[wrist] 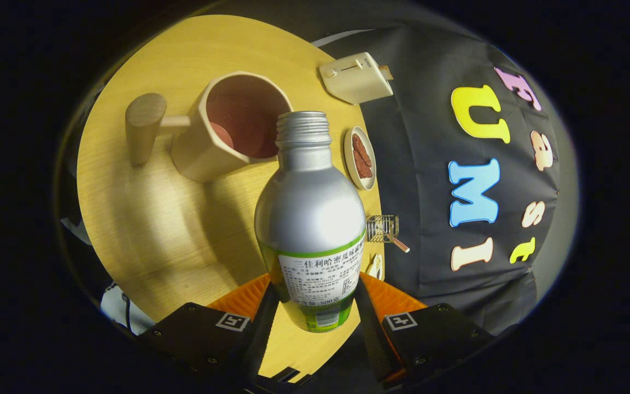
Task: Take the bottle from table, then pour the juice into the cup, finally place the bottle on the coaster
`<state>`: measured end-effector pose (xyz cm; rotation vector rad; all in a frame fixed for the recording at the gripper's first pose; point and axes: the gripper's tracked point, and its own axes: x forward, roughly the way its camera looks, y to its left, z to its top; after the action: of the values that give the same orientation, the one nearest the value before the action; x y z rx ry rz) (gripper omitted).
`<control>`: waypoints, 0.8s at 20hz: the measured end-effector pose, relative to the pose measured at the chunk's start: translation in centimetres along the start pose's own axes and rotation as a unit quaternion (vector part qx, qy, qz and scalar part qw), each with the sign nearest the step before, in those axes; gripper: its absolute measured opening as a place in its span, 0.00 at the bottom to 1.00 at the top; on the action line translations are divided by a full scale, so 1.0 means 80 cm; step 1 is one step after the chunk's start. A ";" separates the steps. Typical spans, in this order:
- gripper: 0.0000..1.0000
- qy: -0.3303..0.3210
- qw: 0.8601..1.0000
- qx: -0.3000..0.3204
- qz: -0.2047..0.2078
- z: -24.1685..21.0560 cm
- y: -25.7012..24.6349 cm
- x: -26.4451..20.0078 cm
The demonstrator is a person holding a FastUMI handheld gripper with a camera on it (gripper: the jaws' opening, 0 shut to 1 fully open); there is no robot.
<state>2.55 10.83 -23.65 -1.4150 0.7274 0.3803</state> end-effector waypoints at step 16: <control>0.75 0.050 0.993 -0.108 -0.007 -0.001 -0.028 -0.003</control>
<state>3.80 10.47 -21.79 -1.6529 0.7748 0.3881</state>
